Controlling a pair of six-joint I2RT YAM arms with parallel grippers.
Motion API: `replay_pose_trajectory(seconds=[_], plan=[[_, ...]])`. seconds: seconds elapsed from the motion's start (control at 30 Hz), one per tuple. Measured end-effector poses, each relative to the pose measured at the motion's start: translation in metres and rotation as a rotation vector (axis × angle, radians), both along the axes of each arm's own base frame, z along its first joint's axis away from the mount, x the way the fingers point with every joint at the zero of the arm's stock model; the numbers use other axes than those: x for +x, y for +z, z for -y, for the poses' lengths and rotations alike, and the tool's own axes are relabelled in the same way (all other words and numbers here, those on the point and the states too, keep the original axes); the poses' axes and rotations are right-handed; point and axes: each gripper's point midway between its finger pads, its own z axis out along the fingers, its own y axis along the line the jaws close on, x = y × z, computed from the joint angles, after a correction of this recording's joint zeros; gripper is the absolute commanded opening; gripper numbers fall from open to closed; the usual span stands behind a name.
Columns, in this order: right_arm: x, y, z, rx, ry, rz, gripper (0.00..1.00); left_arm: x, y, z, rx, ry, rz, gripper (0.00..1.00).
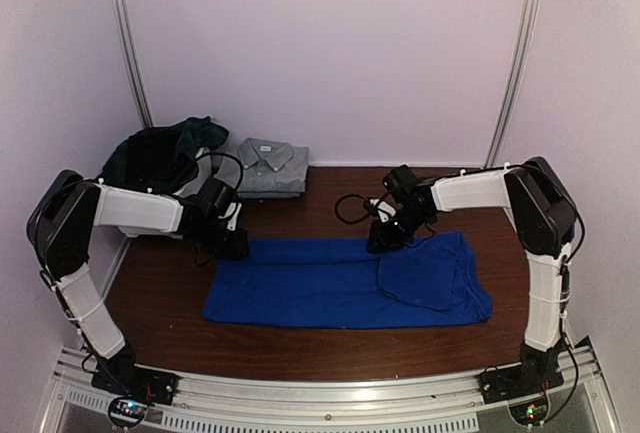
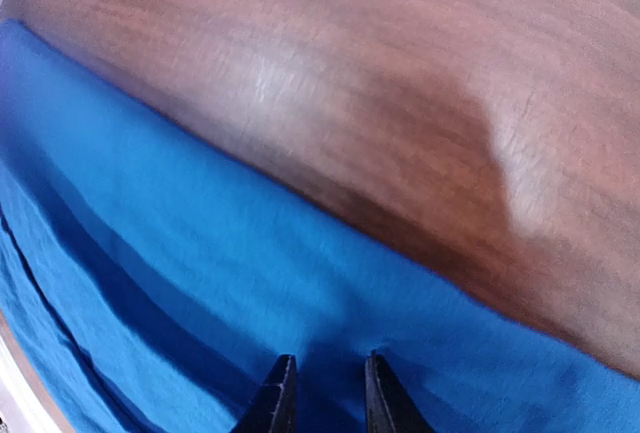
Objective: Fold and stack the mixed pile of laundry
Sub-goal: Smooth out the rectangle-folded T-shirt at the center of the board.
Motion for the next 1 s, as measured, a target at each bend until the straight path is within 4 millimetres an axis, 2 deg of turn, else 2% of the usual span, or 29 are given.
replay_pose_trajectory(seconds=[0.27, 0.47, 0.6, 0.67, 0.8, 0.9, 1.0], plan=[[-0.033, -0.001, 0.012, -0.012, 0.017, -0.021, 0.23, -0.036, -0.017, -0.017, 0.017, 0.001, -0.063, 0.29], [-0.051, 0.003, 0.023, -0.029, 0.018, -0.023, 0.39, -0.054, -0.016, -0.025, 0.013, -0.006, -0.07, 0.3], [-0.053, 0.022, 0.034, -0.053, -0.012, 0.027, 0.44, -0.057, -0.002, -0.022, 0.008, -0.037, -0.038, 0.32], [-0.053, 0.042, 0.044, -0.06, -0.043, 0.077, 0.43, -0.053, 0.011, -0.014, 0.002, -0.065, -0.006, 0.32], [-0.046, 0.077, 0.071, -0.072, -0.139, 0.175, 0.42, -0.027, 0.042, 0.009, -0.02, -0.115, 0.079, 0.32], [-0.041, 0.071, 0.109, -0.114, -0.254, 0.176, 0.4, -0.003, 0.054, 0.024, -0.024, -0.141, 0.125, 0.32], [-0.042, 0.044, 0.15, -0.177, -0.367, 0.117, 0.4, 0.011, 0.04, 0.032, -0.003, -0.156, 0.111, 0.31]])
